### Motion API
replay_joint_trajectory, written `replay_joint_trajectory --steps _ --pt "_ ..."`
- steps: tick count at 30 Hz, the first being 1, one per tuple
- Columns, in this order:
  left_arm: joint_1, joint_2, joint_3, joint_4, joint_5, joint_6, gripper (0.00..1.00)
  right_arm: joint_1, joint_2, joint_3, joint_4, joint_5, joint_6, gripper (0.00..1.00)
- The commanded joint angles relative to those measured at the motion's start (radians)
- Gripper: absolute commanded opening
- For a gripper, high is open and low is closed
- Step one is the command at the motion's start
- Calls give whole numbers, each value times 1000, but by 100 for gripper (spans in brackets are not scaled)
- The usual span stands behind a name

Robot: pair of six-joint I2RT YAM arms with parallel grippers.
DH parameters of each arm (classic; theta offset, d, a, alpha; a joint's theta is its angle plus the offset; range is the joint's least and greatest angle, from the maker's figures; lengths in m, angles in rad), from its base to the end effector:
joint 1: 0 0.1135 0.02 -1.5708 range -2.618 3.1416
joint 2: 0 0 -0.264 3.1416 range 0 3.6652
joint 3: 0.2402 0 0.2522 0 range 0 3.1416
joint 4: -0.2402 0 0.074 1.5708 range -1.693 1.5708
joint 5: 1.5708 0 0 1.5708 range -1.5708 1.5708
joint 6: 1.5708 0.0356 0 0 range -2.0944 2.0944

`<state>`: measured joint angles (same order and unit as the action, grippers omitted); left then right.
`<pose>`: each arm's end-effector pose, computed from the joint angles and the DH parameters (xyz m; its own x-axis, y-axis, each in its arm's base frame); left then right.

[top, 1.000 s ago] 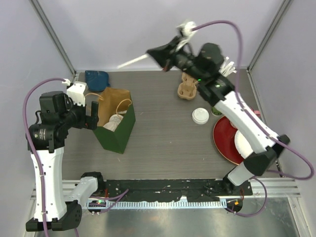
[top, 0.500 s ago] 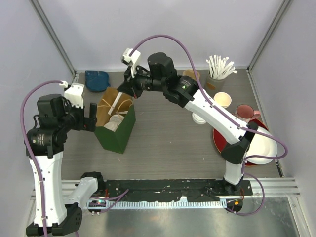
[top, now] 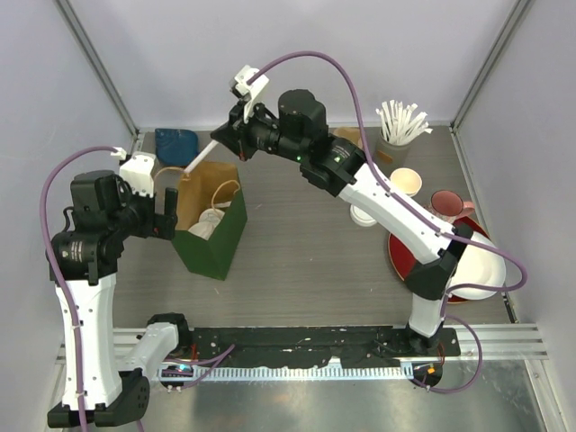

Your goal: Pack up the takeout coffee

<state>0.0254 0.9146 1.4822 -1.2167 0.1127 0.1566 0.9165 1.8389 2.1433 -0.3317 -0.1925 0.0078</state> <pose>0.1204 -0.0009 0.4388 -0.5868 0.1401 -0.7975 0.1578 0.9858 0.0571 0.2469 0.3331 0.4958 -0.0236 -0.0182 -0.9996 -0.8950 0.4458 0.0130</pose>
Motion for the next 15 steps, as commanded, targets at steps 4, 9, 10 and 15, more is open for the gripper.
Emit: replay_joint_trajectory --steps 4,9,10,15 --pt "-4 -6 1 25 2 9 100 1 -124 23 140 97 -3 1" --pt "-4 -8 6 26 -2 8 100 -1 -139 15 32 220 -97 1" --pt "-4 -8 7 26 -2 8 100 -1 -123 35 -4 217 -101 1" --pt "-4 -6 7 36 -51 4 100 -1 -61 41 -153 56 -89 1"
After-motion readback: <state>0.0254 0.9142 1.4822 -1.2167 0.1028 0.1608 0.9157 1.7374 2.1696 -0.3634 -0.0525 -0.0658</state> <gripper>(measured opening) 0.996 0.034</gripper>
